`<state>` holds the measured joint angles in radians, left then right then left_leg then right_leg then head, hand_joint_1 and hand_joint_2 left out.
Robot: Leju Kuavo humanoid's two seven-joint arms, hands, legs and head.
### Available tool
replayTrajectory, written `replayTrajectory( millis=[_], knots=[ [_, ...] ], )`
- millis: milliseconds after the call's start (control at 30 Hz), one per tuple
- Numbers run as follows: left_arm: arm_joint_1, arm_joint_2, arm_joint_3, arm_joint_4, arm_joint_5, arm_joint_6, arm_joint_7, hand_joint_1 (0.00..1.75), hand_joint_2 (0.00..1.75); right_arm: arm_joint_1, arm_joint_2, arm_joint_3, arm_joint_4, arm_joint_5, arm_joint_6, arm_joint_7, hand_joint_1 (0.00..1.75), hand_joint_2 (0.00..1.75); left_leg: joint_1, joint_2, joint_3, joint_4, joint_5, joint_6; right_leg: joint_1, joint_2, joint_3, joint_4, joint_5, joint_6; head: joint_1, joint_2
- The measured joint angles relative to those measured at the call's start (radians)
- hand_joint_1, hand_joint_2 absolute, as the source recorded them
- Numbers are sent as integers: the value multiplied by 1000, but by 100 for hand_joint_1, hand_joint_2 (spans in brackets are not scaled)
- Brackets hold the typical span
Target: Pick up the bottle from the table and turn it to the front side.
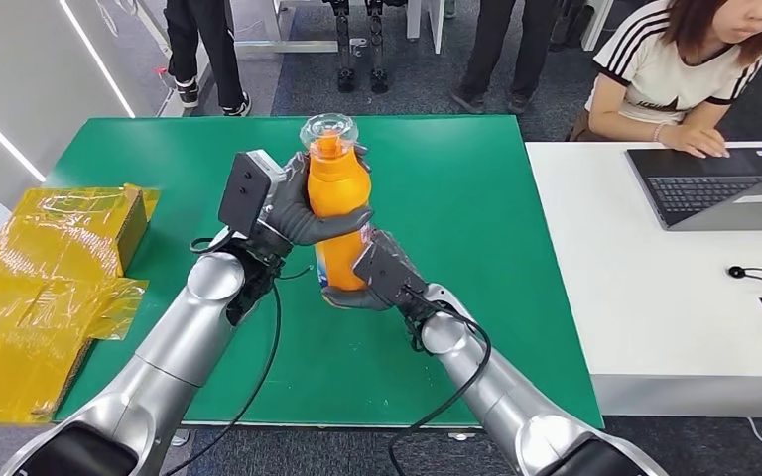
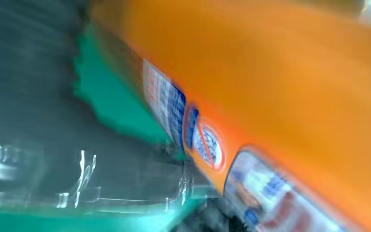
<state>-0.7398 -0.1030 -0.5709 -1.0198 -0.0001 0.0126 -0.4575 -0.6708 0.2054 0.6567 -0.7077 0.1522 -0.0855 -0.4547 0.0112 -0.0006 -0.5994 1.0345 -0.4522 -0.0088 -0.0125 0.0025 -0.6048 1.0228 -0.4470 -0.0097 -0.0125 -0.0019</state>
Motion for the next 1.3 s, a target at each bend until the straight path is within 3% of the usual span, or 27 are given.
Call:
replayTrajectory(
  millis=[100,233,367,433,567,733,1067,1167,1300],
  knots=[
    [-14,20,-8,2,-265,227,-29,175,175,26,-17,-4,-39,-21,-6,-9,0,175,0,0,0,0,0,0,0,0,0,0,0,0,0,0],
    [-47,65,-12,12,-511,390,-34,175,175,72,-51,-16,-113,-28,-4,-10,0,175,0,0,0,0,0,0,0,0,0,0,0,0,0,0],
    [-99,143,-29,72,-941,604,24,175,175,145,-100,-47,-257,-29,-16,-11,0,175,0,1,0,0,0,0,0,1,0,0,0,0,0,0],
    [-121,192,-40,112,-1158,656,85,175,175,198,-135,-71,-352,-20,-30,-14,0,175,0,1,1,0,0,0,0,1,-1,0,0,0,0,0],
    [-135,271,-53,178,-1399,675,176,175,175,302,-199,-118,-533,12,-60,-28,0,175,0,1,0,0,0,0,0,2,-1,0,0,0,0,0],
    [-136,310,-56,213,-1429,675,188,175,175,357,-235,-148,-655,25,-64,-27,0,175,0,1,0,0,0,0,0,1,-1,0,0,0,0,0],
    [-140,327,-69,234,-1438,673,192,175,175,381,-251,-156,-723,28,-71,-29,0,175,0,1,0,0,0,0,0,2,-1,0,1,0,0,0],
    [-140,342,-83,244,-1502,645,235,175,175,400,-257,-171,-752,30,-115,-52,0,175,0,1,0,0,0,0,0,2,-1,0,0,0,0,0],
    [-133,407,-146,305,-1534,594,316,175,175,474,-287,-228,-863,8,-173,-87,0,175,0,4,0,-1,0,-1,0,4,-1,0,0,0,0,0]
  ],
)
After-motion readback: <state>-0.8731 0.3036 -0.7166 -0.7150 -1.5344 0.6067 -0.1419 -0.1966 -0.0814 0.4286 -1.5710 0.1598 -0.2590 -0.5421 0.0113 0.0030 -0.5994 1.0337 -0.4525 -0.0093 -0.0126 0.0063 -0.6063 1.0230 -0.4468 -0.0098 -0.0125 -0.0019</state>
